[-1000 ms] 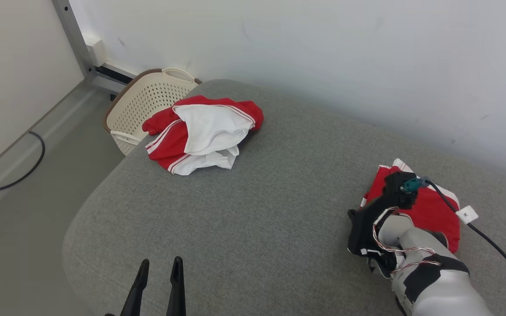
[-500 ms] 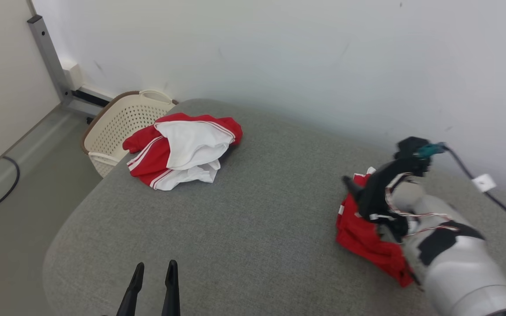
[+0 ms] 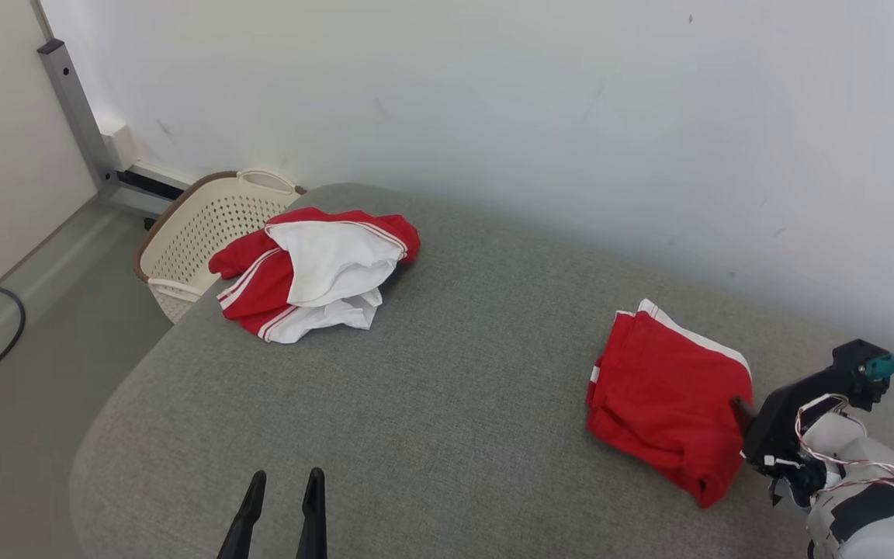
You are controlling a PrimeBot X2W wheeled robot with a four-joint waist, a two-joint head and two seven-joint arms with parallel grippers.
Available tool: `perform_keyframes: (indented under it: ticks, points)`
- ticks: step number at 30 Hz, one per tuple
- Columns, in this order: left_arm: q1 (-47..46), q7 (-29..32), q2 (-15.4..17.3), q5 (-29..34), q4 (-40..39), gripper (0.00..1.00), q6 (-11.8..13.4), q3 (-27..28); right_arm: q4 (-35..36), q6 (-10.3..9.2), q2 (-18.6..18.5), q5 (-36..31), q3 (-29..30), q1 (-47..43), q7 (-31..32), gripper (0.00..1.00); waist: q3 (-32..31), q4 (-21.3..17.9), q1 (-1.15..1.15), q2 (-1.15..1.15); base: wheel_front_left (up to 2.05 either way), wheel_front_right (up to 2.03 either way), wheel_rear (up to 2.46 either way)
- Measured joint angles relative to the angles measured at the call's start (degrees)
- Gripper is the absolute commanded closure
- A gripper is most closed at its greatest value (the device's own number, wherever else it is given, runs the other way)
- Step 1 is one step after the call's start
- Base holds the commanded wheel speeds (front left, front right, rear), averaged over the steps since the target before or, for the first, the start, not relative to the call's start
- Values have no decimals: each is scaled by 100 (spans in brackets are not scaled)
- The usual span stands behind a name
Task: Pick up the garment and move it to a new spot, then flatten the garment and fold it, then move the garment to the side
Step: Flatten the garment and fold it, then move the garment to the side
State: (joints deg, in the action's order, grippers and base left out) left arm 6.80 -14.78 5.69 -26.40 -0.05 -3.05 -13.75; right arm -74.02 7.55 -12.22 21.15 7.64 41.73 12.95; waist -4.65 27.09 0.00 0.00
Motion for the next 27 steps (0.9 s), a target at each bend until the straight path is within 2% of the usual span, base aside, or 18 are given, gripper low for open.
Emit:
perform_keyframes:
  ticks: [2,3,6,15,21,22,23,24,27]
  points:
    - [-12,7,1,0,-1,0,-3,-26,2,0,64,-194,396,-50,20,0,32,23,0,0,0,0,0]
    - [-12,7,1,0,-1,0,-3,-26,2,0,64,-194,396,-50,20,0,32,23,0,0,0,0,0]
    - [-47,25,1,0,-5,0,2,-49,-2,0,140,-658,965,-105,37,0,102,74,0,0,0,0,0]
    - [-68,14,-71,0,-56,0,94,-83,15,0,298,-2429,2636,-31,180,0,409,261,0,0,0,0,0]
    - [-11,-11,-135,0,-160,0,155,-21,758,1,688,-3718,3852,-16,617,0,655,350,0,0,0,0,0]
    - [-5,-11,-147,0,-175,0,156,-18,922,0,768,-3941,4023,2,692,16,694,363,0,0,0,0,0]
    - [-5,-14,-162,0,-187,0,156,-16,1051,0,832,-4148,4164,32,758,62,728,375,0,0,0,0,0]
    - [-5,-20,-170,0,-191,0,156,-18,1160,0,876,-4345,4277,66,795,100,758,386,0,0,0,0,0]
    - [-4,-20,-190,10,-190,0,163,-48,1174,0,911,-4780,4436,155,823,100,784,408,1,0,0,0,0]
